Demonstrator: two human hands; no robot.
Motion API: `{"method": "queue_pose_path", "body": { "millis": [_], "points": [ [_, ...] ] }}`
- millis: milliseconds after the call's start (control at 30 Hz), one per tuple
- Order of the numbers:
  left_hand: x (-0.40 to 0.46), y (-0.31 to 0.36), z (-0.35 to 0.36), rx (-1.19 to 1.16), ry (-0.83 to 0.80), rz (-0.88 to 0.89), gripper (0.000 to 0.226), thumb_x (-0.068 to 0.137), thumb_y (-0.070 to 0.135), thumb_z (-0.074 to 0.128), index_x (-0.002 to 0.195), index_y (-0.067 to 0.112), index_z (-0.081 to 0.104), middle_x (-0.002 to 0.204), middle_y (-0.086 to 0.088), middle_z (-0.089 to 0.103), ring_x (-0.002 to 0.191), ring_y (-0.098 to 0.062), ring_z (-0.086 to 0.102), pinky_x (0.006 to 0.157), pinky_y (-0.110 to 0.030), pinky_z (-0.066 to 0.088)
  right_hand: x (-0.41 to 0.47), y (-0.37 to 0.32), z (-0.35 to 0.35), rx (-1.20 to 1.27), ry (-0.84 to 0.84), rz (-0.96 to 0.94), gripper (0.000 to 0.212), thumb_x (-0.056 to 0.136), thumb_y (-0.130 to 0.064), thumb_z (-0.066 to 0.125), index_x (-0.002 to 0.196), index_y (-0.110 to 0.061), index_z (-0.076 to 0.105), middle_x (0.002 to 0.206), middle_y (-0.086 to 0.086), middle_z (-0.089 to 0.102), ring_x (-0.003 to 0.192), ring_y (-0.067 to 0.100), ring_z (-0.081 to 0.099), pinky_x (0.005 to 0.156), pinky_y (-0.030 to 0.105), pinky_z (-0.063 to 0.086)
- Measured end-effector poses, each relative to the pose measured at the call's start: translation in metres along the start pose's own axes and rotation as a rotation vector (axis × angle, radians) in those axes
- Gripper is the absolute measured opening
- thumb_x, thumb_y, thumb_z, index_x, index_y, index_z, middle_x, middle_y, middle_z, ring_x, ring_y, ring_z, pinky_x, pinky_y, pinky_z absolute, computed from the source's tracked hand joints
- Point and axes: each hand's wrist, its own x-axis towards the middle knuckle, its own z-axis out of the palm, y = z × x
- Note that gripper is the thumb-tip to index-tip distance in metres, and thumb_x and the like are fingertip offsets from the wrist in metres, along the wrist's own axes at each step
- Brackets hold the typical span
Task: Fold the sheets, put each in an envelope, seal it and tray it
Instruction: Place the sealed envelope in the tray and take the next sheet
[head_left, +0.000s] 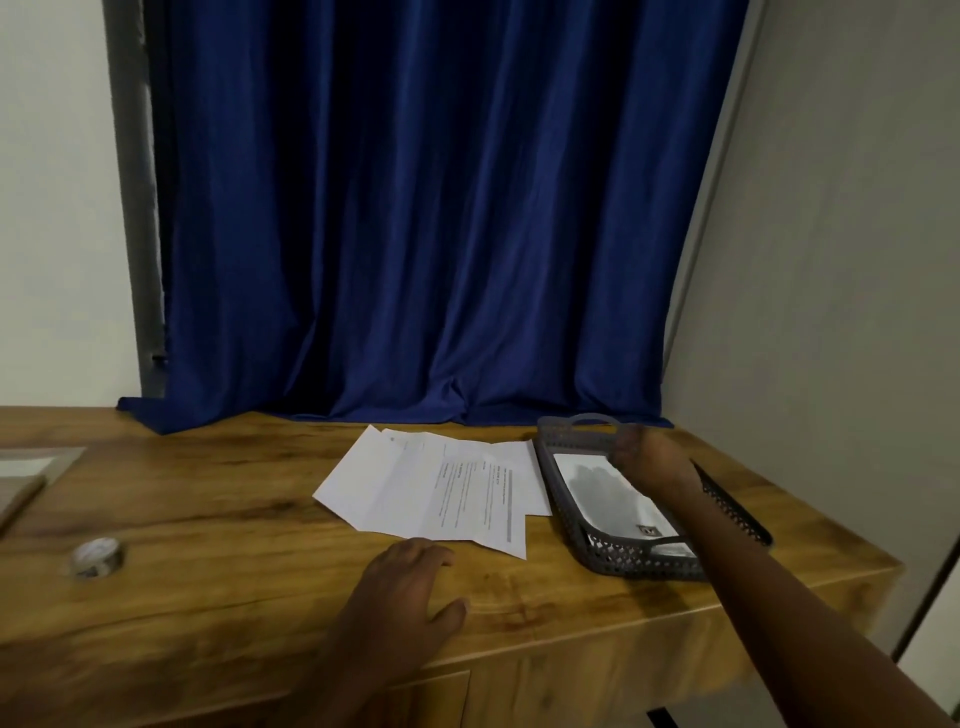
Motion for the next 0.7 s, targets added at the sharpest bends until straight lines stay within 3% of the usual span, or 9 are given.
{"method": "queue_pose_path", "body": {
  "millis": [133,200,267,367,467,700],
  "points": [
    [0.000,-0.001,-0.002,-0.025,-0.007,-0.005,0.061,0.085,0.070,0.046,0.138,0.040,0.045,0.142,0.019,0.046,0.129,-0.003,0.040,0.109,-0.024,0.038,-0.022,-0.057,0.015,0.280,-0.052,-0.305,0.010,0.091,-0.032,0.068,0.093,-0.023,0.070,0.090,-0.012,0.065,0.083,0.009,0.062,0.081,0.033,0.051],
    [-0.002,0.000,-0.005,-0.055,-0.011,-0.015,0.061,0.086,0.068,0.050,0.139,0.039,0.044,0.141,0.018,0.047,0.128,-0.004,0.041,0.109,-0.023,0.038,-0.038,-0.082,0.034,0.275,-0.125,-0.416,0.031,0.087,-0.044,0.072,0.112,-0.028,0.068,0.113,-0.015,0.063,0.105,0.007,0.060,0.096,0.035,0.051],
    [-0.003,0.002,-0.008,-0.085,-0.006,-0.039,0.061,0.086,0.065,0.054,0.140,0.039,0.043,0.142,0.017,0.047,0.128,-0.005,0.042,0.108,-0.024,0.039,-0.056,-0.104,0.054,0.116,-0.209,-0.530,0.062,0.083,-0.054,0.073,0.138,-0.031,0.055,0.139,-0.011,0.053,0.129,0.011,0.049,0.112,0.037,0.041],
    [-0.006,0.003,-0.013,-0.118,0.039,-0.076,0.060,0.086,0.064,0.056,0.140,0.040,0.042,0.142,0.019,0.047,0.126,-0.003,0.043,0.106,-0.022,0.041,-0.074,-0.126,0.085,-0.292,-0.269,-0.671,0.081,0.083,-0.054,0.068,0.153,-0.034,0.032,0.164,0.000,0.028,0.151,0.025,0.025,0.122,0.047,0.024],
    [-0.009,0.001,-0.015,-0.145,0.052,-0.093,0.060,0.087,0.061,0.058,0.140,0.040,0.042,0.143,0.018,0.047,0.127,-0.003,0.043,0.107,-0.021,0.041,-0.081,-0.136,0.100,-0.411,-0.323,-0.635,0.078,0.088,-0.039,0.066,0.155,-0.031,0.027,0.165,0.006,0.023,0.152,0.030,0.019,0.122,0.050,0.021],
    [-0.012,0.005,-0.021,-0.140,0.106,-0.068,0.056,0.088,0.054,0.059,0.139,0.038,0.044,0.143,0.019,0.042,0.128,-0.003,0.040,0.111,-0.024,0.040,-0.086,-0.134,0.110,-0.473,-0.227,-0.649,0.042,0.098,-0.028,0.044,0.139,-0.026,0.053,0.147,0.005,0.050,0.136,0.028,0.042,0.107,0.046,0.041]
  ]
}}
